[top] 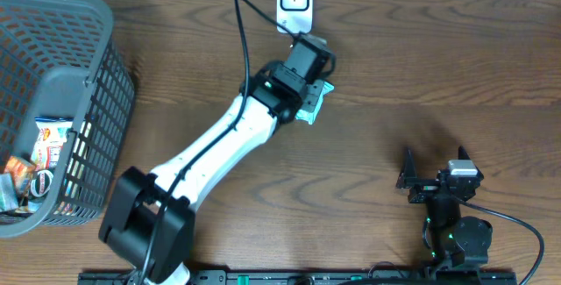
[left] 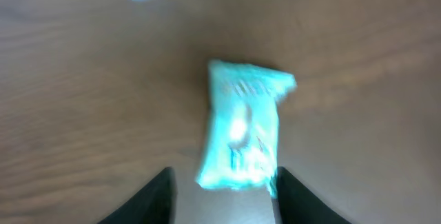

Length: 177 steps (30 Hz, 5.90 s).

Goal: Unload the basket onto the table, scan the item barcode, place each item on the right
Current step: 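Hold the wipes packet under the scanner, then release it beside it, then move the left gripper back into the grey basket, then grasp the green Zam-Buk ointment box with the left gripper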

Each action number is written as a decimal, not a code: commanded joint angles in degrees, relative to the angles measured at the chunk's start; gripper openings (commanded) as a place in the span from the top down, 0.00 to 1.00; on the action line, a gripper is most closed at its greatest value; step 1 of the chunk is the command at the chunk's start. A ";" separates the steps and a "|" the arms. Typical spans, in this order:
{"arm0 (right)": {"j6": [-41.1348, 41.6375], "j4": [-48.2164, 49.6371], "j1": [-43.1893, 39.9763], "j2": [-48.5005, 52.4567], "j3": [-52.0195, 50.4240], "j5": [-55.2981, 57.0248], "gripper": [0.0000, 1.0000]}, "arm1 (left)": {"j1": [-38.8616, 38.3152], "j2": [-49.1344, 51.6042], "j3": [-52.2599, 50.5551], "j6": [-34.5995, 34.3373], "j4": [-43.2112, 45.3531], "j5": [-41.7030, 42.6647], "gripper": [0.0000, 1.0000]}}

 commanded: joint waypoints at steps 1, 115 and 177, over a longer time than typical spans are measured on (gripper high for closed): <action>0.59 -0.22 -0.46 -0.22 -0.09 -0.13 0.01 | 0.31 3.98 -0.13 -2.62 -1.68 15.41 0.71; 0.59 -0.22 -0.46 -0.22 -0.09 -0.13 0.01 | 77.99 -11.78 -1.90 -22.49 -26.56 -11.10 0.02; 0.59 -0.22 -0.46 -0.22 -0.09 -0.13 0.01 | 81.92 5.25 -6.03 -32.33 -24.24 -3.50 0.07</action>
